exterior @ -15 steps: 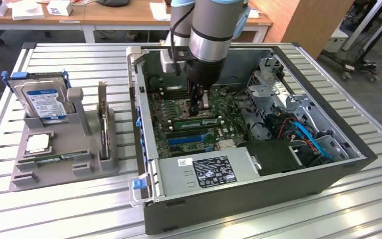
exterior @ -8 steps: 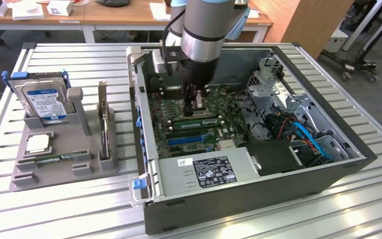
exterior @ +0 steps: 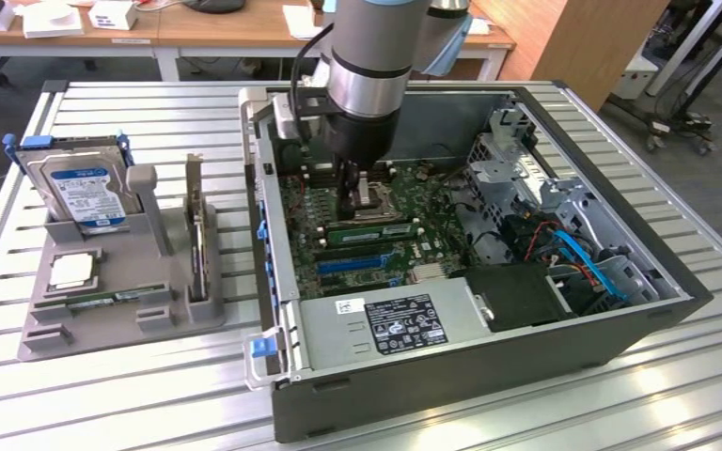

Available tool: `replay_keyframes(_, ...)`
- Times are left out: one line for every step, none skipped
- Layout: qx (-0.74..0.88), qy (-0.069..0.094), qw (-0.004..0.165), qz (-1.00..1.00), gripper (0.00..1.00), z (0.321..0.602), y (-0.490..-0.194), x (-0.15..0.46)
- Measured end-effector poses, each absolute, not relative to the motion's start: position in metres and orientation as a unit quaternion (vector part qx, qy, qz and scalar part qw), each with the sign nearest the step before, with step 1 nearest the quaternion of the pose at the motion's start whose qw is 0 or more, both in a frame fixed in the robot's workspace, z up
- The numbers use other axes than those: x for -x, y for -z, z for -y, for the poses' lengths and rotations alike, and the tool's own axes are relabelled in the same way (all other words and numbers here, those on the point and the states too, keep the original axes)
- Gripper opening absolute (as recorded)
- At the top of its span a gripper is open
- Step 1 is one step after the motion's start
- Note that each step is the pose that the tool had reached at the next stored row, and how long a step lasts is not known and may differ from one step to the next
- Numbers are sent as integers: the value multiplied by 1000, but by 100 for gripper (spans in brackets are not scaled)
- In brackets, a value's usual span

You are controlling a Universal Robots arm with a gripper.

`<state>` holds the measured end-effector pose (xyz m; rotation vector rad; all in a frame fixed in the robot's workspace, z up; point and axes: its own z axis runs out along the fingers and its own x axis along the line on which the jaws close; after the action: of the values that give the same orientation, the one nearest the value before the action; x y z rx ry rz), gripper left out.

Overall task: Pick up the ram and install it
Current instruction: 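Press down the ram until it locks into place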

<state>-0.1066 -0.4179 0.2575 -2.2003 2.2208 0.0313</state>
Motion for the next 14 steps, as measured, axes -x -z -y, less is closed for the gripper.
replay_keyframes(704,-10,8,-710,9,418,-257,108)
replay_keyframes(704,-10,8,-710,9,418,-257,109)
replay_keyframes(704,-10,8,-710,9,418,-257,109)
replay_keyframes(704,-10,8,-710,9,418,-257,109)
replay_keyframes(704,-10,8,-710,9,418,-257,109)
replay_keyframes(704,-10,8,-710,9,418,-257,109)
replay_keyframes(704,-10,8,-710,9,418,-257,109)
replay_keyframes(704,-10,8,-710,9,418,-257,110)
replay_keyframes(704,-10,8,-710,9,418,-256,110)
replay_keyframes(704,-10,8,-710,9,418,-255,110)
replay_keyframes(704,-10,8,-710,9,418,-253,110)
replay_keyframes(704,-10,8,-710,9,418,-252,110)
replay_keyframes(704,-10,8,-710,9,418,-251,110)
replay_keyframes(704,-10,8,-710,9,418,-249,111)
